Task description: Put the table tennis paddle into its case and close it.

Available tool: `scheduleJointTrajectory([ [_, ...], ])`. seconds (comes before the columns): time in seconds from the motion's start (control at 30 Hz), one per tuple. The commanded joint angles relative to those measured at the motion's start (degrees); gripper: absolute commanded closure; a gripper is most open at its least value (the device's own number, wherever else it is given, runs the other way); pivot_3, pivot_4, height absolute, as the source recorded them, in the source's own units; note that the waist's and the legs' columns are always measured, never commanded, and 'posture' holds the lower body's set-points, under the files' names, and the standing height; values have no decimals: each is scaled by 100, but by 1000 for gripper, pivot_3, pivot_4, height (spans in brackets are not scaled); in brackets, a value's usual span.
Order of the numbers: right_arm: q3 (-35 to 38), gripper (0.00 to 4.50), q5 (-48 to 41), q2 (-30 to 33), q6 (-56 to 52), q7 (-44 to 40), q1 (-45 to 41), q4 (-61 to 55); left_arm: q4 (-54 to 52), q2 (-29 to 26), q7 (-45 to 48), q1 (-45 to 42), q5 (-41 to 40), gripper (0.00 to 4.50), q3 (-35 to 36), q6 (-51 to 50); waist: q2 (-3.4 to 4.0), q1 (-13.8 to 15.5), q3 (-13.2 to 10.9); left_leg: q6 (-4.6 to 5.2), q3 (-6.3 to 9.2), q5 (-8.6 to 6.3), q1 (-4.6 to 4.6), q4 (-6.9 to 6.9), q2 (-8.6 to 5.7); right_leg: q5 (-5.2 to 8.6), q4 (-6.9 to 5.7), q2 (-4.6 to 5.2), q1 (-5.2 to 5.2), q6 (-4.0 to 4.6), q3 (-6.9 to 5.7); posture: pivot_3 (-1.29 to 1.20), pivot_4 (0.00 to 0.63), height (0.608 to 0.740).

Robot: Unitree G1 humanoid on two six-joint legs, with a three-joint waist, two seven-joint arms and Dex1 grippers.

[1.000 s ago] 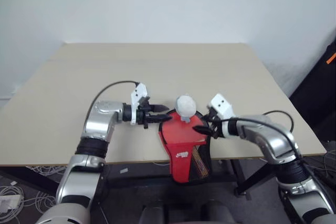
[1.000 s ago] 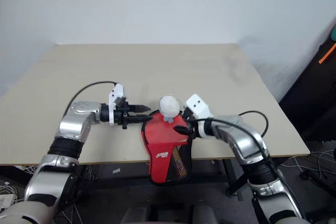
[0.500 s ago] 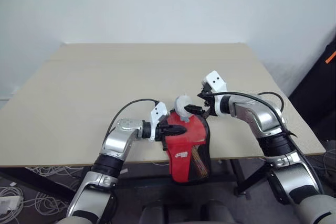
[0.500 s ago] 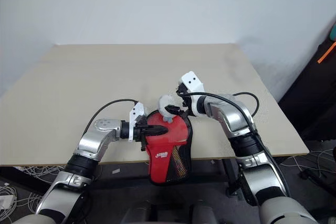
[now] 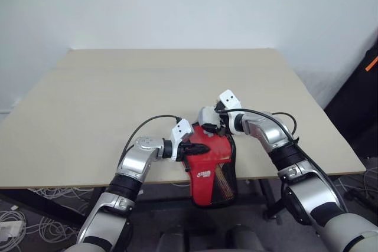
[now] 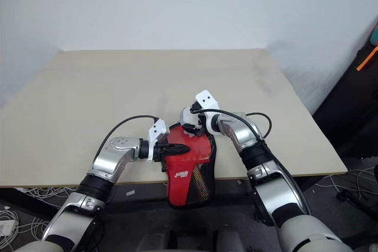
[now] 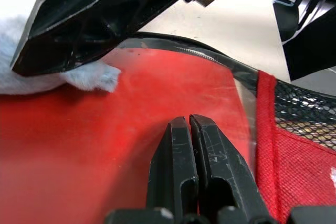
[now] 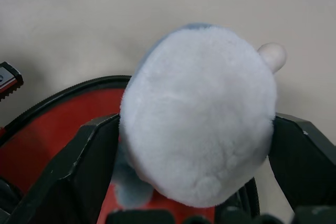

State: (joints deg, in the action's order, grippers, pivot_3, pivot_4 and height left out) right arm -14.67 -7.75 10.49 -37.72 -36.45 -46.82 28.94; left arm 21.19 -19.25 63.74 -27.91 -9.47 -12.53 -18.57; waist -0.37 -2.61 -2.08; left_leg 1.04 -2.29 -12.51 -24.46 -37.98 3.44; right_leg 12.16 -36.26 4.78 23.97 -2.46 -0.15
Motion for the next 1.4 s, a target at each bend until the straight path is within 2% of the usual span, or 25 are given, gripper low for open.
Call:
scheduleJointTrajectory([
  [0.03,183,1342,33,-73,157,56,-269,41,206,-21,-77,-101,140,4500,-64,224,1,0,0,0,0,0,0,0,0,0,0,0,0,0,0,0,0,740],
  [0.27,256,3664,75,-93,257,151,-329,146,577,-55,-102,-33,316,4500,-172,549,4,0,2,0,-1,0,9,1,0,0,0,0,-8,0,0,0,0,740],
  [0.37,265,4285,143,-65,336,211,-357,200,686,-56,-132,-21,394,4500,-213,670,6,0,4,0,-1,0,18,2,0,0,0,0,-15,0,1,0,0,740],
  [0.53,306,4285,257,47,500,236,-422,397,913,-26,-182,-38,456,4500,-228,875,7,-1,4,-1,-8,-2,79,23,1,2,16,0,-66,-1,6,0,0,740],
  [1.03,110,4285,763,803,934,-192,-400,462,1563,9,-220,-190,489,4500,-276,1209,46,0,30,0,-17,-2,84,24,0,12,19,1,-67,-16,17,0,0,740],
  [1.4,107,4285,769,2104,1022,-1322,398,-829,1602,81,-252,-135,508,4500,-337,1257,61,15,38,2,-18,-5,84,22,-1,18,27,2,-71,-24,18,0,0,740],
])
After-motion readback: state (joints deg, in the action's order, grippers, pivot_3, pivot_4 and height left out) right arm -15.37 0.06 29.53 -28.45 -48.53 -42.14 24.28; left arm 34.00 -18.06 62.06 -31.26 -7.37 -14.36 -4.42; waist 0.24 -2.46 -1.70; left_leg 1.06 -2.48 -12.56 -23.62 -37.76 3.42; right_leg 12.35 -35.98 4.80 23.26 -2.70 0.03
